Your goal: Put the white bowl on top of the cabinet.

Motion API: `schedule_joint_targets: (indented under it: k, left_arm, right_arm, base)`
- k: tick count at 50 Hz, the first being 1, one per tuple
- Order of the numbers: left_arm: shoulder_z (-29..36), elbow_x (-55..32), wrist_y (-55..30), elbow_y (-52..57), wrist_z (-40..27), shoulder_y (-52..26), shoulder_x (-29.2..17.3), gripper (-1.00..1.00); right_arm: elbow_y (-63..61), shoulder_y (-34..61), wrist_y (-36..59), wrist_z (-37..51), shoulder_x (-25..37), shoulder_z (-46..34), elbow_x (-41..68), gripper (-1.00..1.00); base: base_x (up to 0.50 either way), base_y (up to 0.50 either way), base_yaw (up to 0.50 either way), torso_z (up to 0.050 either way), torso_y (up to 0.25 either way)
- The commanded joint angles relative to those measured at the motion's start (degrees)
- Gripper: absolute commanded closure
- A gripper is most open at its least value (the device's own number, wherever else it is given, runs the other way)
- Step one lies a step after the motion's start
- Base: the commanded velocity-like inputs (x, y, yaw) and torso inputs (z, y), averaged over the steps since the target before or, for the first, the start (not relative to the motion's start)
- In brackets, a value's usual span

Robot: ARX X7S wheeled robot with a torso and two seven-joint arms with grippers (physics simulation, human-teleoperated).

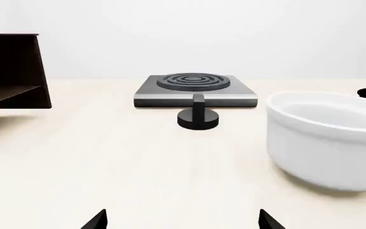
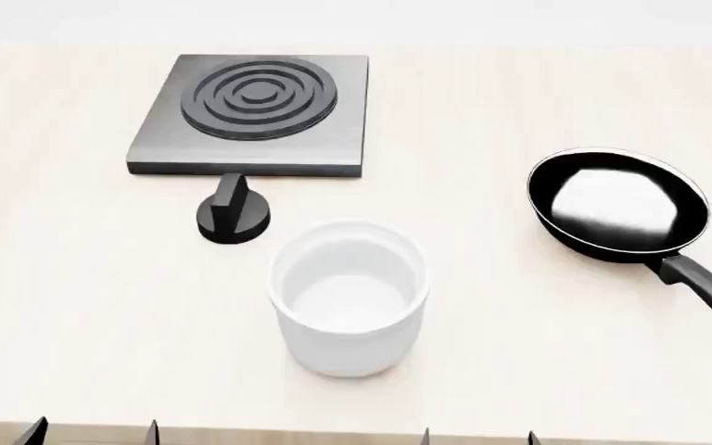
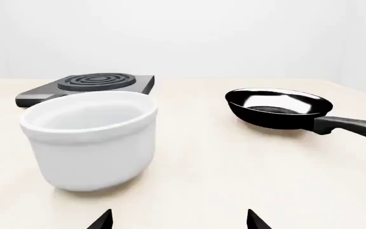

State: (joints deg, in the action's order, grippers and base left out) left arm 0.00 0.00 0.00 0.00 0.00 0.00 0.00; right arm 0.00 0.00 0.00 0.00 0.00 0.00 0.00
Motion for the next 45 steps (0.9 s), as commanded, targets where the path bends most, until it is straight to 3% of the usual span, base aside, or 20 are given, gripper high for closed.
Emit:
schedule_joint_targets:
  k: [1, 17, 28, 45]
  left_arm:
    - [0.9, -1.0, 0.1, -0.5, -1.0, -0.3, -0.9, -1.0]
    - [3.3, -0.1, -4.1, 0.8, -7.8, -0.5, -2.7, -1.0]
    - [-0.6, -4.2, -5.6, 3.9, -14.4, 0.6, -2.5, -1.0]
    - [3.1, -2.6, -4.8, 3.4, -16.1, 0.6, -4.7, -1.0]
  right_arm:
    - [0.3, 0.0, 0.0, 1.2, 1.0, -1.5, 0.2, -1.0]
    - [-0.4, 0.2, 1.0, 3.9, 2.9, -3.1, 3.9, -1.0]
    - [-3.0, -0.2, 3.7, 9.7, 3.0, -1.0, 5.6, -1.0]
    - [-4.9, -1.3, 1.3, 28.1, 1.8, 10.2, 8.5, -1.0]
  base:
    - [0.0, 0.0, 0.0, 0.0, 0.0]
    - [0.0, 0.0, 0.0, 0.0, 0.0]
    - [0.0, 0.0, 0.0, 0.0, 0.0]
    - [0.0, 0.0, 0.0, 0.0, 0.0]
